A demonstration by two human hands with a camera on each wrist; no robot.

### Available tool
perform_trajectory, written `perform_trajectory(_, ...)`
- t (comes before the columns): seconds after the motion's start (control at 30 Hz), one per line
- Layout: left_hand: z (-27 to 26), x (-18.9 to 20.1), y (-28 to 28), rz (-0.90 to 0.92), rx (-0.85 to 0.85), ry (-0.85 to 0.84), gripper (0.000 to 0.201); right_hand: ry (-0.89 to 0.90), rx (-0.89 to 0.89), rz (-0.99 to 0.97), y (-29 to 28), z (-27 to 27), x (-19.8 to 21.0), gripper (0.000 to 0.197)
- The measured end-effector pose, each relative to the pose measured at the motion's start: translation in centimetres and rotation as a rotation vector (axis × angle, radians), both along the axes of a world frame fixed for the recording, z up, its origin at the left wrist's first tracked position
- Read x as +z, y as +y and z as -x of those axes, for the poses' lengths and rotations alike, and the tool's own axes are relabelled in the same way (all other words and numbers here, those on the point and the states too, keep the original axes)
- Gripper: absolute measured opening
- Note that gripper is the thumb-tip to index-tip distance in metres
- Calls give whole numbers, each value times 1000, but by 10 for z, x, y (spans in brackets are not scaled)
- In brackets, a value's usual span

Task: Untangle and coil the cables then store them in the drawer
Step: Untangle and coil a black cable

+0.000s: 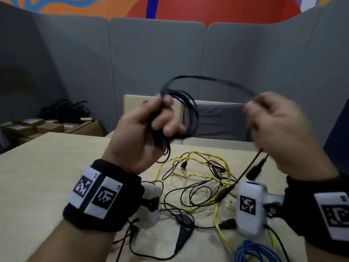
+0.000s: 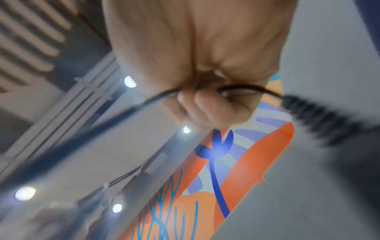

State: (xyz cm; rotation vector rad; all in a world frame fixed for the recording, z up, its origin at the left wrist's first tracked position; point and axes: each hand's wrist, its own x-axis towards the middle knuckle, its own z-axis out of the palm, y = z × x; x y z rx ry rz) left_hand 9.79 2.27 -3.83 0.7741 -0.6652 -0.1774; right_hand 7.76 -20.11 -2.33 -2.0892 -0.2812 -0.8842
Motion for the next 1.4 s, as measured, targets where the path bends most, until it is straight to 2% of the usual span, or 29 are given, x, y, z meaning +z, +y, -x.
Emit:
perform_trajectory(0.07, 0, -4, -2, -271, 23, -45, 14, -114, 52, -442, -9, -2, 6, 25)
perform_trajectory(0.1, -2, -7, -5, -374, 86, -36, 15, -138, 107, -575, -14, -2, 9, 27)
perform_trajectory(0.17, -7, -11, -12, -438, 258, 51, 22, -132, 204, -614, -19, 5, 13, 31)
perform_trajectory(0.27, -17, -11, -14, -292, 453, 162, 32, -11, 275, -414, -18, 10, 12, 33)
perform_trajectory(0.33, -24, -10, -9, -122, 536, 210, 33, 97, 222, -288, -22, 9, 9, 34)
perform_trajectory(0.4, -28, -8, -2, 53, 562, 267, 32, 179, 77, -177, -35, 3, 6, 29)
perform_trajectory(0.47, -30, -7, 4, 185, 532, 301, 36, 253, -159, 6, -48, -2, 3, 19)
perform_trajectory(0.53, -28, -6, 5, 214, 458, 287, 43, 381, -363, 216, -55, -5, 0, 16)
perform_trajectory(0.57, -25, -5, 4, 189, 410, 267, 41, 419, -390, 288, -53, -4, -1, 12)
perform_trajectory(0.6, -21, -4, 0, 140, 368, 239, 35, 428, -341, 318, -49, -3, -1, 8)
perform_trajectory(0.63, -16, -3, -5, 66, 336, 203, 29, 408, -227, 295, -45, -1, 0, 26)
perform_trajectory(0.7, -6, -3, -15, -110, 248, 112, 23, 246, 75, 71, -29, 5, 4, 46)
perform_trajectory(0.77, 4, -5, -22, -232, 98, 25, 17, 134, 296, -18, -6, 12, 7, 51)
perform_trajectory(0.83, 11, -7, -24, -331, -57, -56, 19, 199, 493, -12, 15, 15, 2, 54)
perform_trajectory(0.9, 13, -11, -24, -417, -103, -118, 29, 282, 579, 33, 33, 14, -6, 46)
perform_trajectory(0.93, 13, -11, -24, -441, -87, -124, 31, 279, 550, 68, 38, 13, -9, 37)
perform_trajectory(1.03, 9, -8, -20, -411, -31, -46, 32, 91, 342, 120, 36, 4, -11, 4)
perform_trajectory(1.1, 5, -6, -15, -409, 40, -19, 31, 14, 240, 127, 26, 4, -7, 10)
perform_trajectory(1.2, 0, -7, -12, -369, 120, 18, 26, 9, 234, 60, 15, 10, 0, 19)
perform_trajectory(1.3, -6, -9, -14, -233, 194, 107, 33, 42, 201, -103, 0, 6, 3, 25)
perform_trajectory(1.33, -8, -9, -13, -172, 211, 140, 33, 42, 103, -121, -9, 3, 3, 25)
perform_trajectory(1.4, -9, -7, -8, -104, 244, 195, 29, 92, -172, 65, -34, -3, 1, 24)
